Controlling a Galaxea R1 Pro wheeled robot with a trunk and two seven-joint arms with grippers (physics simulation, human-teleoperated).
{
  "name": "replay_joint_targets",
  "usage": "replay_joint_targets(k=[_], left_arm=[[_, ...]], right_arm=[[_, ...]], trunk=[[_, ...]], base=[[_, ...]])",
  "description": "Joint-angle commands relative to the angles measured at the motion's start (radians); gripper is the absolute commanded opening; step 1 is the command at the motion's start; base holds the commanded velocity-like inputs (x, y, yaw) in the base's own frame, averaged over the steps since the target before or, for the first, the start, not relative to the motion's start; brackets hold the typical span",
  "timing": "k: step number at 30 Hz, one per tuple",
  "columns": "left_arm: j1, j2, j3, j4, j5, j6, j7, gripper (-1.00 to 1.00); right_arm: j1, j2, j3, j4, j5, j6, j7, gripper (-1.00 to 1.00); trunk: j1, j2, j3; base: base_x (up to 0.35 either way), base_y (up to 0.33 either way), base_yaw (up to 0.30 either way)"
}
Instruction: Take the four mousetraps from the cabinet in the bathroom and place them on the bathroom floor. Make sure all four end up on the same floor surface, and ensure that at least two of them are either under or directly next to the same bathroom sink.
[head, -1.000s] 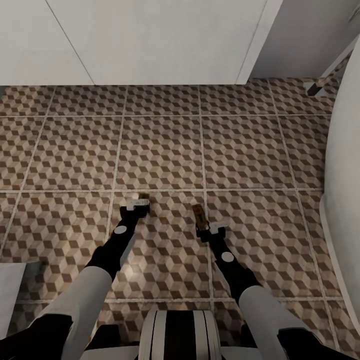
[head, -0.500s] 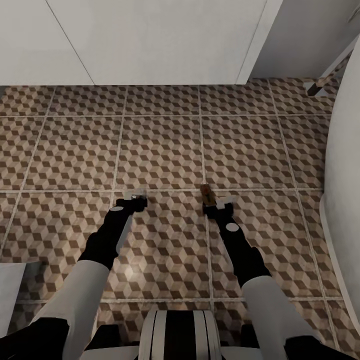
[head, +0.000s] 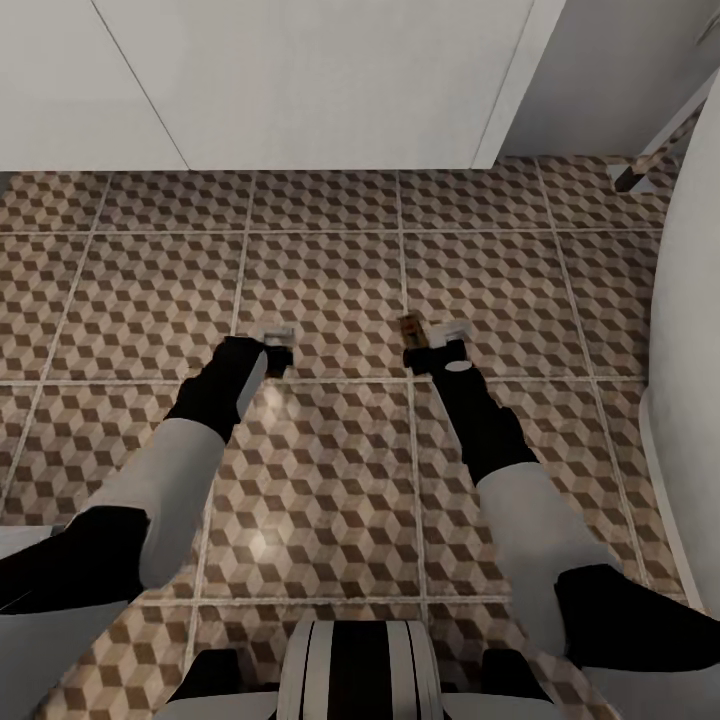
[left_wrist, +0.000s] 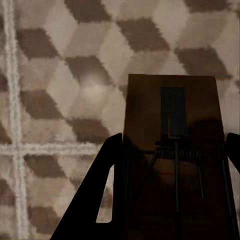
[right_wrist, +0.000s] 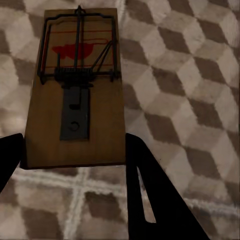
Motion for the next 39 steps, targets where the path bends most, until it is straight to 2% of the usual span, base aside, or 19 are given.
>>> replay_joint_targets(k=[1,4,7,10,12,14,17,24,39], left_arm=[[-0.033,0.0,-0.002,0.039,-0.006,0.008,0.021,-1.0],[-0.083,0.0,-0.002,0.111,-0.007,0.01,0.053,-1.0],[-0.105,0.001,-0.002,0.138,-0.009,0.008,0.066,-1.0],[-0.112,0.003,-0.002,0.149,-0.01,-0.026,0.069,-1.0],[-0.113,0.003,-0.002,0.155,-0.01,-0.098,0.07,-1.0],[-0.115,0.002,-0.003,0.158,-0.011,-0.223,0.071,-1.0],[-0.115,-0.003,-0.005,0.156,-0.011,-0.33,0.07,-1.0],[-0.116,-0.008,-0.01,0.153,-0.013,-0.412,0.07,-1.0],[-0.103,-0.008,-0.019,0.178,-0.011,-0.521,0.072,-1.0]], right_arm=[[-0.044,0.0,0.002,0.049,0.001,0.011,-0.003,-1.0],[-0.154,0.0,0.002,0.193,0.001,0.014,-0.003,-1.0],[-0.237,0.0,0.002,0.302,0.001,0.013,-0.003,-1.0],[-0.27,0.0,0.002,0.343,0.001,0.008,-0.003,-1.0],[-0.276,0.0,0.002,0.352,0.001,-0.005,-0.003,-1.0],[-0.281,0.0,0.004,0.358,0.0,-0.034,-0.003,-1.0],[-0.283,0.0,0.005,0.361,-0.001,-0.066,-0.001,-1.0],[-0.284,0.0,0.004,0.372,-0.002,-0.087,0.005,-1.0],[-0.281,0.0,0.005,0.401,-0.001,-0.146,-0.003,-1.0]], trunk=[[0.0,0.0,-0.001],[0.0,0.0,-0.001],[0.0,0.0,-0.001],[0.0,0.0,-0.001],[0.0,0.0,-0.001],[0.0,0.0,-0.001],[0.0,0.0,-0.001],[0.0,0.0,-0.001],[0.0,0.0,-0.001]], base=[[0.0,0.0,0.0],[0.0,0.0,0.0],[0.0,0.0,0.0],[0.0,0.0,0.0],[0.0,0.0,0.0],[0.0,0.0,0.0],[0.0,0.0,0.0],[0.0,0.0,0.0],[0.0,0.0,0.0]])
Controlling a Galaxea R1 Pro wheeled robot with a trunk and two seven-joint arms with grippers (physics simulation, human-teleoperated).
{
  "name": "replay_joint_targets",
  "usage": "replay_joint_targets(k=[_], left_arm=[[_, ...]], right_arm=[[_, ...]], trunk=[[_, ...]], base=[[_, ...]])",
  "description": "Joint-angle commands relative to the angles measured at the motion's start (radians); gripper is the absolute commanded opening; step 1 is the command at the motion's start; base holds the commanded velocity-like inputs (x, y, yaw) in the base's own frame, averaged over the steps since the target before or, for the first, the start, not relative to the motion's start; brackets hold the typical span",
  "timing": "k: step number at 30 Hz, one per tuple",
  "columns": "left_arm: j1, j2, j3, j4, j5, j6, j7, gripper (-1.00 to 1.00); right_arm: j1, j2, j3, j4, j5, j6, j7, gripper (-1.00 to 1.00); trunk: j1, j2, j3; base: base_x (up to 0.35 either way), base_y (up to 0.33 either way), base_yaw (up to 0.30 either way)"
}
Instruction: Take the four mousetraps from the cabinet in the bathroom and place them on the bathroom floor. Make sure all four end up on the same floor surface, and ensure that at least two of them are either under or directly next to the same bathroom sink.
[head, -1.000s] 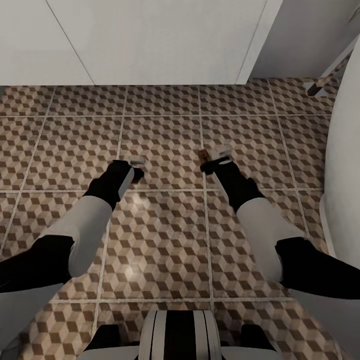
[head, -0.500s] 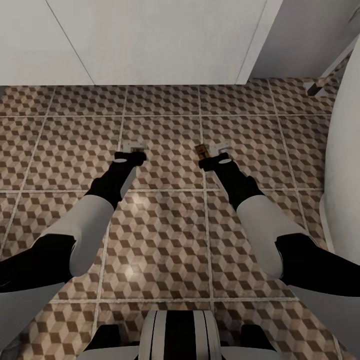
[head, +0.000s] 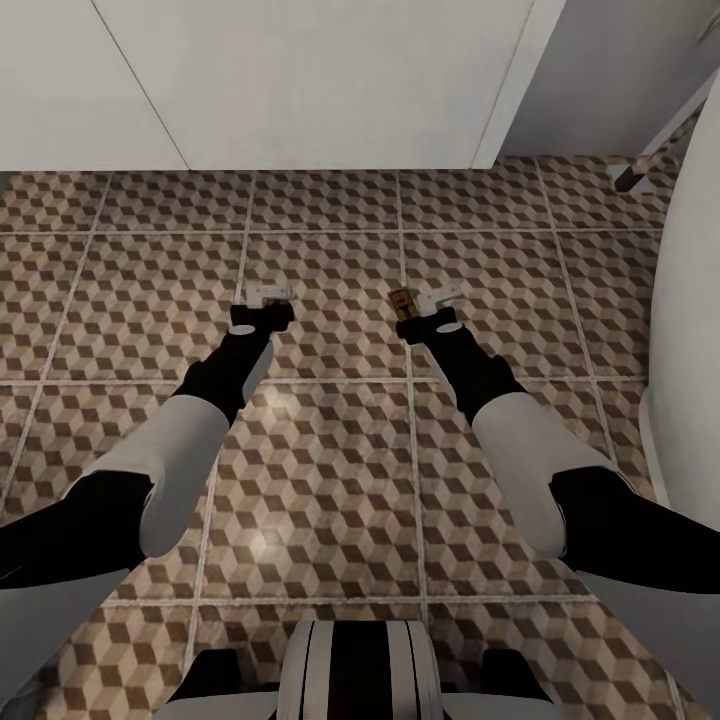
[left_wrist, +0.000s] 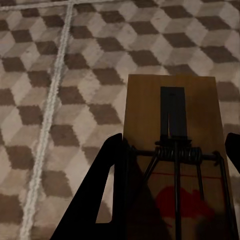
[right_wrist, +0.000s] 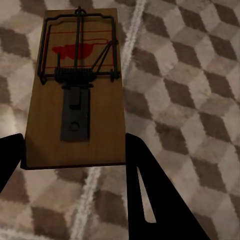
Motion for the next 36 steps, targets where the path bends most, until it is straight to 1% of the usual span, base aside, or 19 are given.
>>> replay_joint_targets(k=[1,5,8,17,29,36], left_arm=[[0.005,0.0,-0.004,0.005,-0.008,0.006,0.008,-1.0],[0.032,0.0,-0.004,0.02,-0.01,0.003,0.008,-1.0],[0.041,0.0,-0.004,0.023,-0.01,0.002,0.008,-1.0],[0.047,0.0,-0.005,0.022,-0.011,0.001,0.008,-1.0],[0.047,-0.001,-0.005,0.016,-0.011,0.001,0.008,-1.0],[0.047,-0.001,-0.005,0.013,-0.011,0.001,0.008,-1.0]], right_arm=[[0.0,0.0,0.003,-0.001,0.005,0.006,-0.003,-1.0],[0.0,0.0,0.002,0.0,0.006,0.005,-0.005,-1.0],[0.0,0.0,0.003,0.0,0.005,0.005,-0.004,-1.0],[0.001,0.0,0.002,0.001,0.004,0.005,-0.003,-1.0],[0.002,0.0,0.002,0.006,0.004,0.002,0.002,-1.0],[0.003,0.0,0.002,0.046,0.004,-0.055,0.001,-1.0]], trunk=[[0.0,0.0,0.0],[0.0,0.0,0.0],[0.0,0.0,0.0],[0.0,0.0,0.0],[0.005,-0.003,-0.051],[0.005,-0.003,-0.06]], base=[[0.0,0.0,0.0],[0.0,0.0,0.0],[0.0,0.0,0.0],[0.0,0.0,0.0],[0.0,0.0,0.0],[0.0,0.0,0.0]])
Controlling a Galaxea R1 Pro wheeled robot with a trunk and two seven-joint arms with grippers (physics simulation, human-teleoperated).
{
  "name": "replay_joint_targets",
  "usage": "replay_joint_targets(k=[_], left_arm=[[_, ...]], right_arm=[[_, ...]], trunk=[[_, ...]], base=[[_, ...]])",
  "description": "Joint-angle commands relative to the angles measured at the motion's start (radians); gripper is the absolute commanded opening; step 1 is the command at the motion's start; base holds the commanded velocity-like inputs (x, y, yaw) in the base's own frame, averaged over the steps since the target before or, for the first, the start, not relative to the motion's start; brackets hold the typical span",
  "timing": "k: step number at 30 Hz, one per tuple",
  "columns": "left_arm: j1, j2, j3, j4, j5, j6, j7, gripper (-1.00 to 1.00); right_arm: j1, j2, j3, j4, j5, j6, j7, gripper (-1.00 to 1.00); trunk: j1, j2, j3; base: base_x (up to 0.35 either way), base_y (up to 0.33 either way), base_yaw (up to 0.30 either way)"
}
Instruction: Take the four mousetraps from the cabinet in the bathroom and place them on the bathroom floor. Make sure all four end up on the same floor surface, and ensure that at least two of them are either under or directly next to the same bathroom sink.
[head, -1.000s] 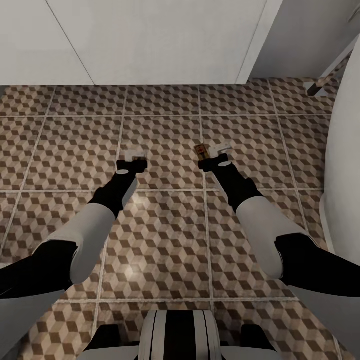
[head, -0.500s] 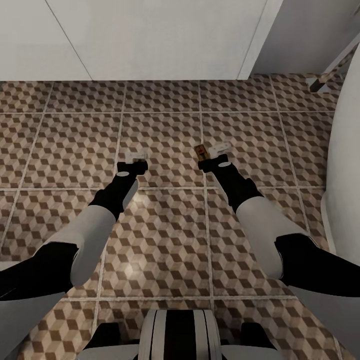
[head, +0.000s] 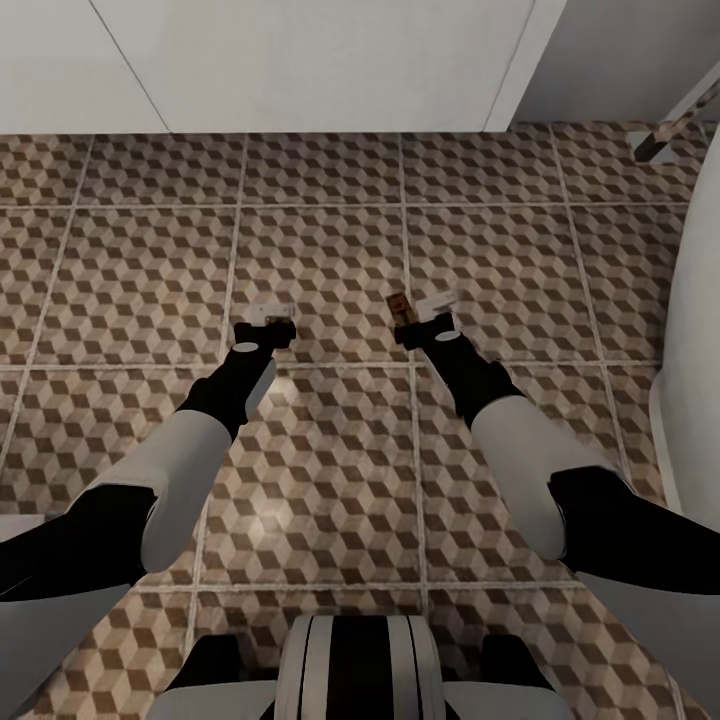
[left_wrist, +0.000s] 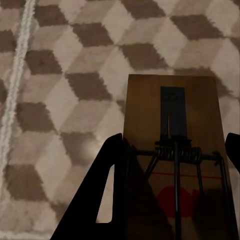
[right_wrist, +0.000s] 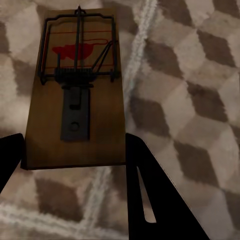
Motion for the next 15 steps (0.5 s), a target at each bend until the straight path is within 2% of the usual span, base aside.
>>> replay_joint_targets(k=[1,11,15], left_arm=[[0.0,0.0,-0.004,-0.002,-0.009,0.008,0.007,-1.0],[0.0,0.0,-0.004,-0.012,-0.009,0.008,0.007,-1.0],[0.0,0.0,-0.004,-0.048,-0.007,0.009,0.007,-1.0]], right_arm=[[0.0,0.0,0.003,0.003,0.005,0.002,-0.003,-1.0],[0.0,0.0,0.003,0.014,0.006,-0.012,-0.006,-1.0],[0.001,0.0,0.003,0.043,0.005,-0.067,-0.001,-1.0]], trunk=[[0.0,0.0,-0.002],[0.0,0.0,-0.002],[0.0,0.0,-0.002]], base=[[0.0,0.0,0.0],[0.0,0.0,0.0],[0.0,0.0,0.0]])
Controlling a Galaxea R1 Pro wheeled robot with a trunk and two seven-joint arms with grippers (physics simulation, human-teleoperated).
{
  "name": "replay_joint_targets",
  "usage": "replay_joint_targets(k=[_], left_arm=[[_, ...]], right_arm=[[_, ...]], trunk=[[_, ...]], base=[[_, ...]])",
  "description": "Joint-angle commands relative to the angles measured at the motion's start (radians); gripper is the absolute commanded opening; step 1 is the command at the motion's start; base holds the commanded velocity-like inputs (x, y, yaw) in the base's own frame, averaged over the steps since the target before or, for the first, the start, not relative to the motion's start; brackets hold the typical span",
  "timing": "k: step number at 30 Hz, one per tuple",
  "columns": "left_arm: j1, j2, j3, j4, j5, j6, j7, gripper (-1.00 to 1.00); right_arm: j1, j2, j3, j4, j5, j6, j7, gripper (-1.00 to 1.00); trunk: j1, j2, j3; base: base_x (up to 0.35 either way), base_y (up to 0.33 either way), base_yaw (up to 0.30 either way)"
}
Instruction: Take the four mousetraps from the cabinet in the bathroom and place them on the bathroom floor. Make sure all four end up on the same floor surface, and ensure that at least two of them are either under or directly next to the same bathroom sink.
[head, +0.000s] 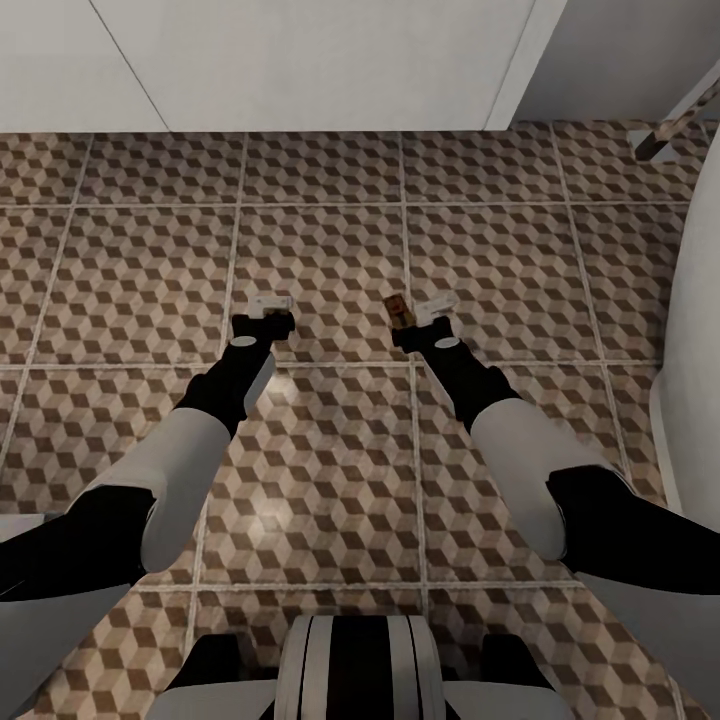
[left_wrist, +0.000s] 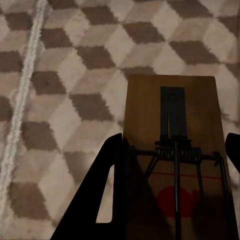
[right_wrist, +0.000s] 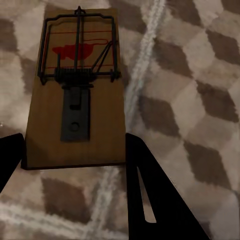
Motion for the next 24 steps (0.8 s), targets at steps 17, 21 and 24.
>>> replay_joint_targets(k=[17,21,24], left_arm=[[0.007,0.002,-0.004,-0.001,-0.008,0.008,0.008,-1.0],[0.017,0.002,-0.004,0.024,-0.008,0.008,0.008,-1.0],[0.027,0.002,-0.004,0.03,-0.008,0.007,0.007,-1.0]], right_arm=[[0.0,0.0,0.004,0.1,0.004,-0.129,-0.01,-1.0],[0.0,0.0,0.004,0.128,0.005,-0.131,-0.01,-1.0],[0.0,0.0,0.003,0.138,0.004,-0.133,-0.01,-1.0]], trunk=[[0.0,0.0,0.0],[0.0,0.0,0.0],[0.0,0.0,0.0]], base=[[0.0,0.0,0.0],[0.0,0.0,0.0],[0.0,0.0,0.0]])
